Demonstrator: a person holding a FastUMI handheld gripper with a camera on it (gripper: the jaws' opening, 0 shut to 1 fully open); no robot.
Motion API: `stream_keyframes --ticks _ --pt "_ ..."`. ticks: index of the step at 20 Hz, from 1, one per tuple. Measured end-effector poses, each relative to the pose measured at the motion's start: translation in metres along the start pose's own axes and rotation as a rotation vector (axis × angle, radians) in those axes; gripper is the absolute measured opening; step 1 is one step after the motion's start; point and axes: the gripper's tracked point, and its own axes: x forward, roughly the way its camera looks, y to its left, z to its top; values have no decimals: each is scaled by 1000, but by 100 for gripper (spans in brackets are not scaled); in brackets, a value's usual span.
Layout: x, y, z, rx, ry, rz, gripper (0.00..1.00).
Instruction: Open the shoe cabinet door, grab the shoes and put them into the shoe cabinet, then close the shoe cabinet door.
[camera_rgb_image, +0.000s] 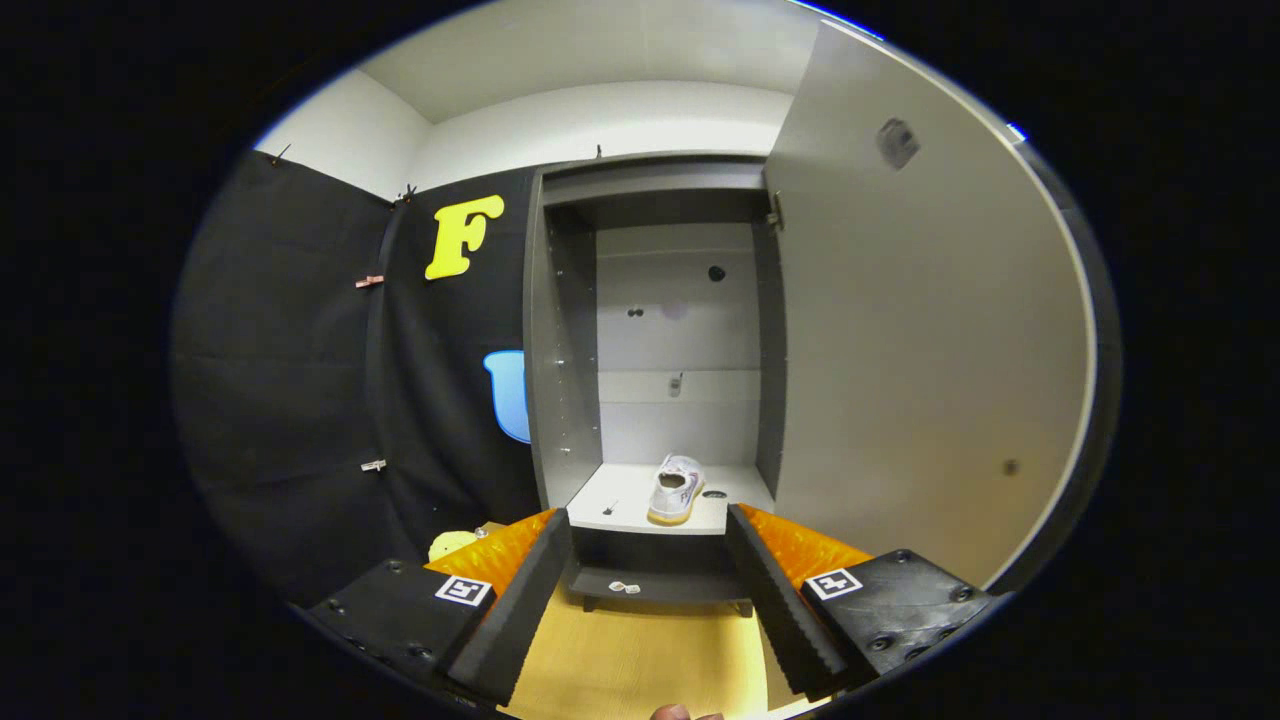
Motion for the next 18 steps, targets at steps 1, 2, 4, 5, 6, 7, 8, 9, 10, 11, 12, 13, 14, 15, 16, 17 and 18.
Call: stream_keyframes --ticks 1,2,4,5,6,7,8,9,10,11,12,13,14,15,16,17,18 --pt "-11 -9 4 -9 -9 -16 98" --pt "-23 -22 6 -22 -16 -40 98" --pt "-53 -39 12 -24 -28 -62 98" --pt "-68 -49 14 -16 -36 -78 98" --pt "-81 -64 19 -4 -44 -98 98" --pt "-92 -79 22 8 -53 -129 98" --pt "-102 -96 24 19 -62 -167 98" --pt "-110 -117 25 25 -59 -213 98" --pt "-118 -135 24 33 -56 -258 98" --pt "-124 -154 24 49 -53 -299 98" --pt "-129 -174 25 72 -52 -344 98" --pt "-132 -196 23 90 -48 -382 98" --pt "-131 -216 16 96 -21 -422 98" --pt "-130 -234 10 96 -5 -456 97" --pt "-120 -245 -3 99 22 -479 98" --pt "-112 -246 -9 107 28 -478 98" --pt "-102 -248 -14 112 42 -465 98"
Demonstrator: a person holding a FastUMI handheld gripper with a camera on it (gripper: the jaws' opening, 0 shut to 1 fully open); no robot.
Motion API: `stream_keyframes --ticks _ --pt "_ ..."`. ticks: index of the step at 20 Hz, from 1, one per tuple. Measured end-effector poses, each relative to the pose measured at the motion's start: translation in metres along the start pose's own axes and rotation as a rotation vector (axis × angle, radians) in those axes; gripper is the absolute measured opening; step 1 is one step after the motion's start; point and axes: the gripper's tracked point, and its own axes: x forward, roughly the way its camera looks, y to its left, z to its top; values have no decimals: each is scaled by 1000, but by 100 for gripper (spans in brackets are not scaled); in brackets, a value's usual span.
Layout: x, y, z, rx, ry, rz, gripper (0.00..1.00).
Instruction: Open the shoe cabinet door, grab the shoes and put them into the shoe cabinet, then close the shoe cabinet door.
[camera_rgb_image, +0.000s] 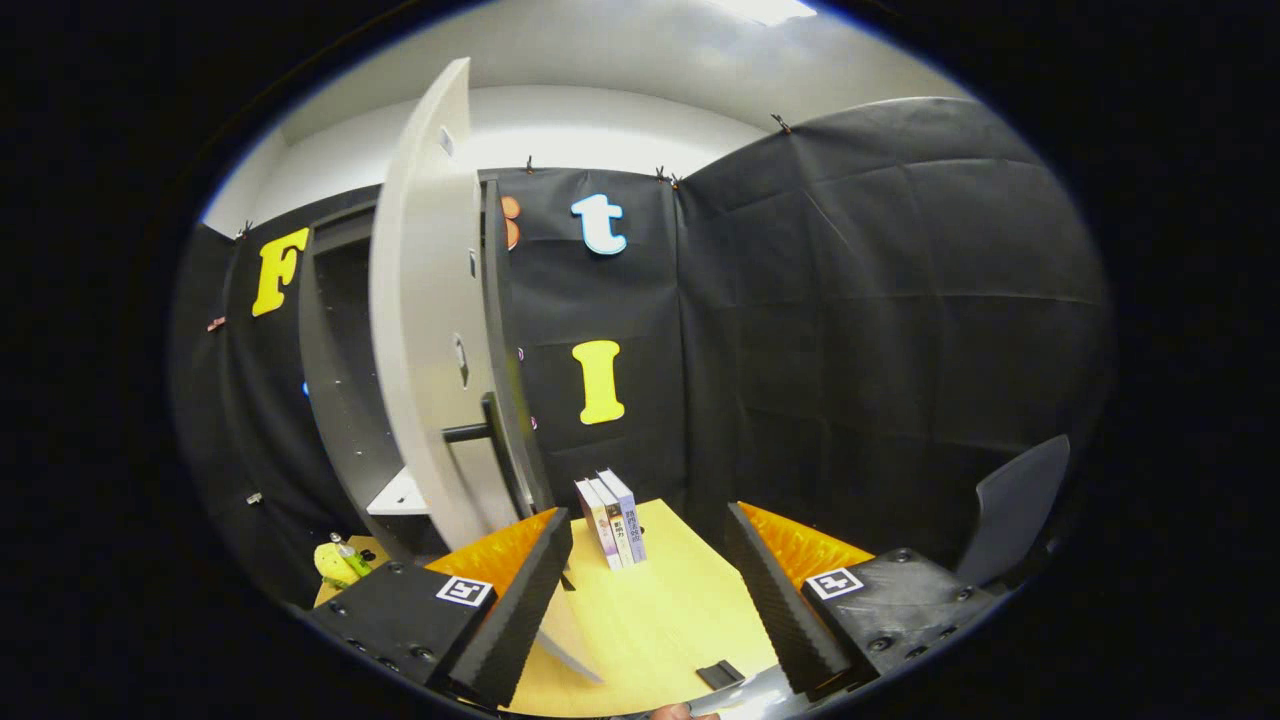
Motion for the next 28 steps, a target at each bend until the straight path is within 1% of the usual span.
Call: stream_keyframes --ticks 4,5,11,13,17,22,26,28 --pt "30 14 -5 -14 11 50 98" --pt "35 14 -5 -19 12 46 98" --pt "35 24 -9 13 17 69 97" --pt "32 33 -12 9 25 93 97" --pt "26 74 -21 2 47 184 97" --pt "16 127 -33 44 83 315 97" --pt "24 148 -36 52 99 369 97" --pt "24 167 -41 46 110 399 97"
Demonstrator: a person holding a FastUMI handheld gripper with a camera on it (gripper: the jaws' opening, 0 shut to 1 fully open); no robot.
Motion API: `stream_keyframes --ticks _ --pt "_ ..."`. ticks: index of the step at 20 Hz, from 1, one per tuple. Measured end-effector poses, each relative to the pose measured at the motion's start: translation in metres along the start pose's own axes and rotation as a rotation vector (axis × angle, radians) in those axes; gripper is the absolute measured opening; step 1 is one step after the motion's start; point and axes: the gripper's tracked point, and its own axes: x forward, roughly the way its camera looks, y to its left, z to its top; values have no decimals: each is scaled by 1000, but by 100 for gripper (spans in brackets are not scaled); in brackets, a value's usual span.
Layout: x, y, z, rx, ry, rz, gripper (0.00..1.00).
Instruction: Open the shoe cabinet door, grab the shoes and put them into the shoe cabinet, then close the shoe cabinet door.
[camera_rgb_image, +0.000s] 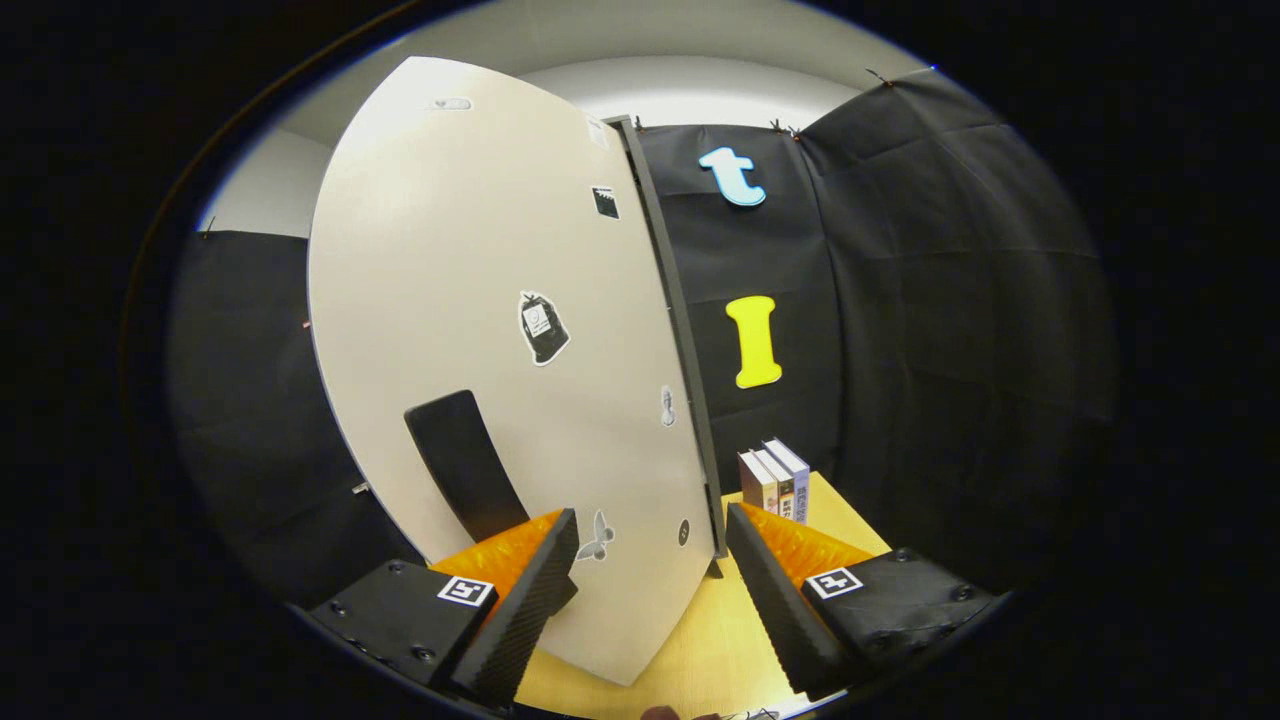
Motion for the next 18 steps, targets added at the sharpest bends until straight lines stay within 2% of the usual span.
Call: stream_keyframes --ticks 8,13,18 --pt "34 67 -14 -2 49 151 98" --pt "47 65 7 -18 -7 110 98" --pt "55 35 23 -46 -66 -7 98"
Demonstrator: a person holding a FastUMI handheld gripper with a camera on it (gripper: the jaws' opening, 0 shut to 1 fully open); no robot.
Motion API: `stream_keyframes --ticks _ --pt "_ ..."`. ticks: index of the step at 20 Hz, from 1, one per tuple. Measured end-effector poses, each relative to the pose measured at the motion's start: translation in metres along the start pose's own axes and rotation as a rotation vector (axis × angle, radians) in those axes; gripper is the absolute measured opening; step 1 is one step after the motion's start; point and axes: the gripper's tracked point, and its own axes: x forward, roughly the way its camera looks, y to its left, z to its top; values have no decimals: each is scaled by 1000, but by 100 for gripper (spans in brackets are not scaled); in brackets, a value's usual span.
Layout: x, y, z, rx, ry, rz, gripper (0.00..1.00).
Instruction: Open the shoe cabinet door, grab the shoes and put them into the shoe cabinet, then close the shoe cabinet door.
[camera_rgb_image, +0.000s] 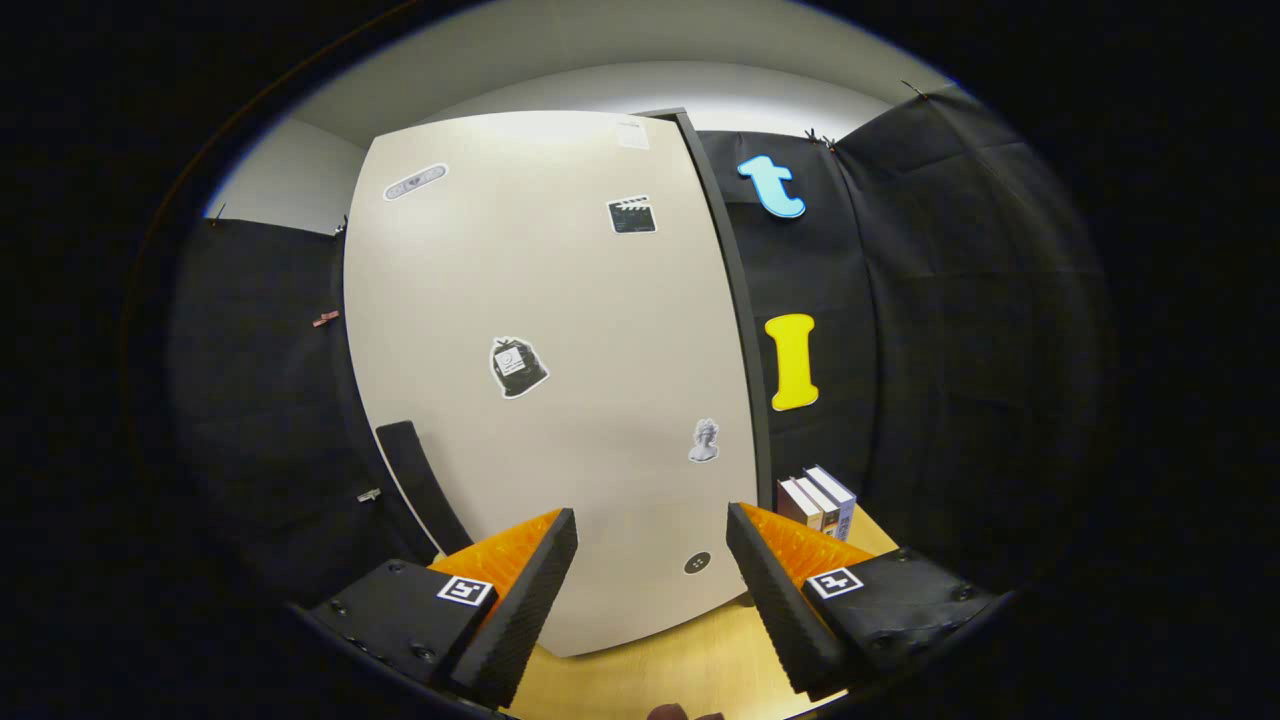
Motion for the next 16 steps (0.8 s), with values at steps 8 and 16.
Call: stream_keyframes --ticks 8,16 --pt "-7 -34 11 -77 -51 -117 98" --pt "-11 -50 5 -94 -47 -160 98"
